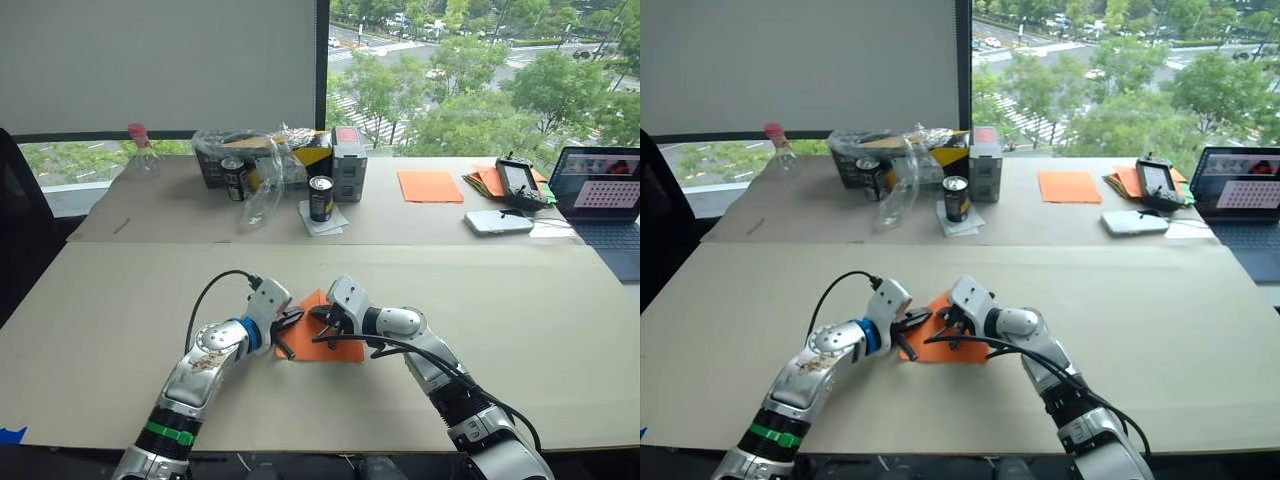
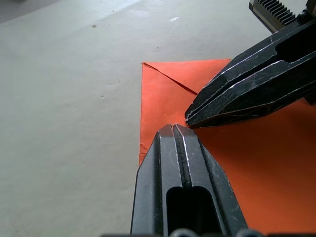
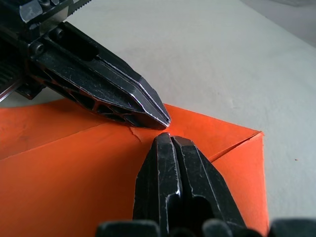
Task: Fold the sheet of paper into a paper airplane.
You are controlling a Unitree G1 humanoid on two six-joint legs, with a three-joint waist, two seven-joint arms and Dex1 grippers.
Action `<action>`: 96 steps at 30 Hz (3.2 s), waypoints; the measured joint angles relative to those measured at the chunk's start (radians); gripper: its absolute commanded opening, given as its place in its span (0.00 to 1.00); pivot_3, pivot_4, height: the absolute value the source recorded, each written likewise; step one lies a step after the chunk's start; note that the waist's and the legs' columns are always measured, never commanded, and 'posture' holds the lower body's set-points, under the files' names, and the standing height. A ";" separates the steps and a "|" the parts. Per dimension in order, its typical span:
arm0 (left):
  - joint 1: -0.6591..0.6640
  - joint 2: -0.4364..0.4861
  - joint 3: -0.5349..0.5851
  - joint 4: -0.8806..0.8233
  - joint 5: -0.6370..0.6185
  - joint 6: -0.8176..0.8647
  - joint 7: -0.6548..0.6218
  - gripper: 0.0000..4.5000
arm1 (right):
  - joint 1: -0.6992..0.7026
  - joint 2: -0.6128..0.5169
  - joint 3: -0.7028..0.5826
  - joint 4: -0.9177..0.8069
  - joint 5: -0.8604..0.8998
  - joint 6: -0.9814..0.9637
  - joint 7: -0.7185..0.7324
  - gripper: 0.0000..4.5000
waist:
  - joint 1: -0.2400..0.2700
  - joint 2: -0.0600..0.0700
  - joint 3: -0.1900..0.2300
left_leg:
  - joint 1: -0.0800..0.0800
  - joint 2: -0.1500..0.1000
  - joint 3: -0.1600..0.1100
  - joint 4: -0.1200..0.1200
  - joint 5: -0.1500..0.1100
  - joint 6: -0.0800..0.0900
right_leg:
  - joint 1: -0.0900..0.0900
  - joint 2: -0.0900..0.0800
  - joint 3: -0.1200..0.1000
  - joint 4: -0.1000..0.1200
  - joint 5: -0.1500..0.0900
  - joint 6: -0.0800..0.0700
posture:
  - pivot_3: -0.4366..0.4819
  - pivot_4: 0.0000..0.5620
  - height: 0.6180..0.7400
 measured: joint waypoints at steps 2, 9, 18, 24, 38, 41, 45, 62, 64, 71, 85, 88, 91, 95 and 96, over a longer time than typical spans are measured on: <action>-0.012 -0.004 0.007 0.002 -0.011 0.029 -0.008 0.00 | 0.004 -0.002 0.000 -0.002 0.001 0.000 -0.004 0.00 | 0.000 0.000 0.000 | 0.000 0.000 0.000 0.000 0.000 0.000 | 0.000 0.000 0.000 0.000 0.000 0.000 | 0.48 0.27 0.92; -0.015 0.053 0.018 -0.023 -0.029 0.094 -0.031 0.00 | 0.019 -0.017 -0.009 -0.025 0.003 0.018 -0.028 0.00 | 0.000 0.000 0.000 | 0.001 0.000 0.000 0.000 0.000 0.000 | 0.001 0.000 0.000 0.000 0.000 0.000 | 0.48 0.27 0.92; 0.014 0.138 0.031 -0.137 -0.037 0.222 -0.028 0.00 | 0.008 -0.023 -0.014 -0.011 0.004 0.022 -0.025 0.00 | -0.001 0.000 0.000 | 0.004 0.000 0.000 0.000 0.000 0.000 | 0.004 0.000 0.000 -0.001 0.000 0.000 | 0.48 0.27 0.92; 0.069 0.146 0.120 -0.235 -0.058 0.354 0.043 0.00 | -0.018 -0.022 -0.015 0.023 0.009 0.021 -0.012 0.00 | -0.001 0.000 0.000 | 0.004 0.001 0.000 0.000 0.000 0.000 | 0.004 0.000 0.000 -0.001 0.000 0.000 | 0.48 0.27 0.92; -0.074 0.004 0.040 -0.022 -0.074 0.178 0.016 0.00 | 0.017 -0.043 -0.069 -0.060 0.035 0.099 -0.048 0.00 | 0.002 0.000 0.000 | -0.004 0.000 0.000 0.000 0.000 0.000 | -0.003 0.000 0.000 -0.001 0.000 0.000 | 0.48 0.27 0.92; -0.079 0.005 0.013 0.014 -0.065 0.150 0.000 0.00 | 0.049 -0.054 -0.105 -0.102 0.050 0.137 -0.069 0.00 | 0.003 0.000 0.000 | -0.004 0.000 0.000 0.000 0.000 0.000 | -0.003 0.000 0.000 -0.002 0.000 0.000 | 0.48 0.27 0.92; -0.110 0.006 -0.005 0.070 -0.048 0.105 -0.026 0.00 | 0.106 -0.080 -0.147 -0.191 0.064 0.188 -0.088 0.00 | 0.005 0.000 0.000 | -0.004 0.000 0.000 0.000 0.000 0.000 | -0.003 0.000 0.000 -0.002 0.000 0.000 | 0.48 0.27 0.92; -0.135 -0.036 -0.021 0.169 -0.023 0.005 -0.045 0.00 | 0.278 -0.281 -0.178 -0.430 0.120 0.297 -0.010 0.00 | -0.001 0.000 0.000 | 0.000 0.000 0.000 0.000 0.000 0.000 | 0.002 0.000 0.000 -0.002 0.000 0.000 | 0.48 0.27 0.92; -0.131 -0.041 -0.018 0.167 -0.023 0.002 -0.038 0.00 | 0.280 -0.232 -0.167 -0.416 0.145 0.281 0.004 0.00 | -0.001 0.000 0.000 | 0.000 0.000 0.000 0.000 0.000 0.000 | 0.002 0.001 0.000 -0.002 0.000 0.000 | 0.48 0.27 0.92; -0.097 -0.042 -0.008 0.145 -0.023 -0.020 -0.019 0.00 | 0.275 -0.166 -0.137 -0.387 0.213 0.281 0.039 0.00 | -0.001 0.000 0.000 | 0.002 0.000 0.000 0.000 0.000 0.000 | 0.003 0.001 0.000 -0.002 0.000 0.000 | 0.48 0.27 0.92; -0.066 -0.041 0.003 0.112 -0.024 -0.020 0.010 0.00 | 0.212 -0.059 -0.177 -0.376 0.363 0.323 0.041 0.00 | -0.002 0.000 0.000 | 0.002 0.000 0.000 0.000 0.000 0.000 | 0.002 0.001 0.000 -0.002 0.000 0.000 | 0.48 0.27 0.92; -0.054 -0.040 0.005 0.098 -0.023 -0.019 0.015 0.00 | 0.184 -0.045 -0.162 -0.358 0.358 0.320 0.039 0.00 | -0.001 0.000 0.000 | 0.001 0.000 0.000 0.000 0.000 0.000 | 0.002 0.001 0.000 -0.002 0.000 0.000 | 0.48 0.27 0.92; -0.054 -0.044 0.008 0.095 -0.025 -0.013 0.019 0.00 | 0.168 -0.029 -0.134 -0.307 0.346 0.311 0.036 0.00 | -0.001 0.000 0.000 | 0.001 0.000 0.000 0.000 0.000 0.000 | 0.002 0.000 0.000 -0.002 0.000 0.000 | 0.48 0.27 0.92; -0.050 -0.050 0.011 0.081 -0.023 0.006 0.033 0.00 | 0.138 -0.025 -0.124 -0.252 0.325 0.283 0.037 0.00 | 0.000 0.000 0.000 | 0.001 0.000 0.000 0.000 0.000 0.000 | 0.002 0.000 0.000 -0.002 0.000 0.000 | 0.48 0.27 0.92; -0.042 -0.045 0.012 0.069 -0.022 0.011 0.044 0.00 | 0.119 -0.017 -0.123 -0.229 0.322 0.274 0.038 0.00 | -0.003 0.000 0.000 | 0.001 0.000 0.000 0.000 0.000 0.000 | 0.002 0.001 0.000 -0.002 0.000 0.000 | 0.48 0.27 0.92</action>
